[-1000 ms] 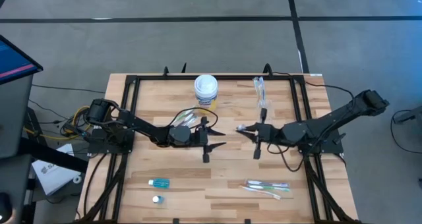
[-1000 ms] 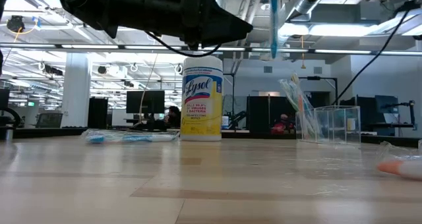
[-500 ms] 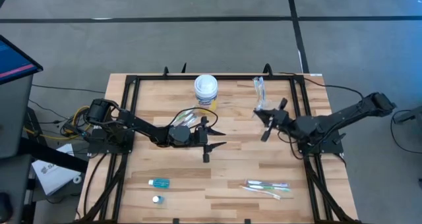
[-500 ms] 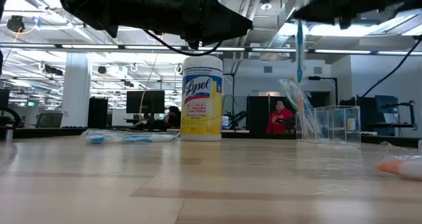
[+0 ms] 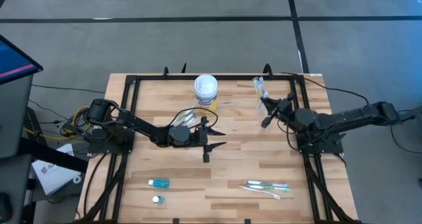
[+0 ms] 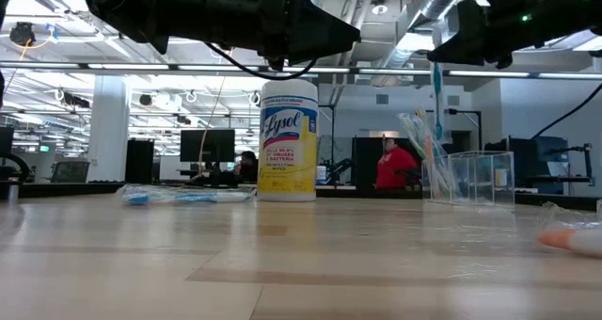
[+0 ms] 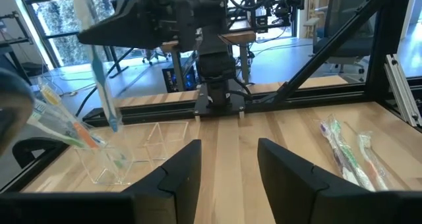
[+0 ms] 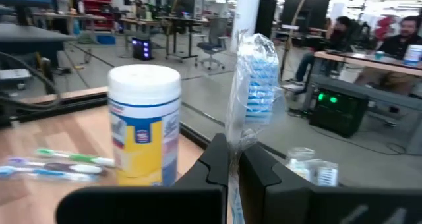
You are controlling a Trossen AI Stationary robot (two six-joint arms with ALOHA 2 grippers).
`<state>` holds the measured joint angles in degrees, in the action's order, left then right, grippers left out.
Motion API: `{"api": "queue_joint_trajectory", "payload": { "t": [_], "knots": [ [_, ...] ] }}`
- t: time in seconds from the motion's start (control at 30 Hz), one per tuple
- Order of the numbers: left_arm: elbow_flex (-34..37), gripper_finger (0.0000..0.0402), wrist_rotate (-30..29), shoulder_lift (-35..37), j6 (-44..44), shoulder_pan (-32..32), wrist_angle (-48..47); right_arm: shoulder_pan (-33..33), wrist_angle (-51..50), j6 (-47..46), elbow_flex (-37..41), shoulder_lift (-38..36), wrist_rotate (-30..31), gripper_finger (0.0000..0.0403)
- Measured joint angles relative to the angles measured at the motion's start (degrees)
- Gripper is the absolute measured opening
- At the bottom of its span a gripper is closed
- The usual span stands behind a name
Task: Pick & Place toothbrushing station
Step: Put the bottom blue toothbrush into the transparent organizer
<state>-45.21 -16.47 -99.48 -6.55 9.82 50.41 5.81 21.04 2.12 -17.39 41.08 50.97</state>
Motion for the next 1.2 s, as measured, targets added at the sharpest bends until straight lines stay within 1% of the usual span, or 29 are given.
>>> {"api": "queue_joint_trajectory", "payload": {
  "t": [0.3,0.53,0.67,0.93,1.13,1.2],
  "knots": [
    [0.00,0.0142,0.15,0.00,0.00,0.00,-0.02,-5.60,-3.91,-0.65,0.00,0.09,-0.40,0.0001],
    [0.00,0.0142,0.13,0.00,0.54,0.00,-0.18,-11.50,-3.92,-0.77,0.00,0.09,-6.29,0.0001],
    [0.00,0.0142,0.26,0.00,1.46,0.00,-0.31,-15.22,-4.86,-2.55,0.16,0.13,-9.97,0.0001],
    [0.00,0.0142,0.26,0.00,1.46,0.00,-0.33,-20.39,5.29,-3.71,6.60,0.02,-16.43,0.0001],
    [0.00,0.0142,0.26,0.00,1.46,0.00,-0.40,-23.18,5.03,-6.46,8.70,0.20,-18.71,0.0001],
    [0.00,0.0142,0.26,0.00,1.46,0.00,-0.42,-23.96,5.15,-6.71,9.02,0.15,-20.40,0.0001]
  ]
}}
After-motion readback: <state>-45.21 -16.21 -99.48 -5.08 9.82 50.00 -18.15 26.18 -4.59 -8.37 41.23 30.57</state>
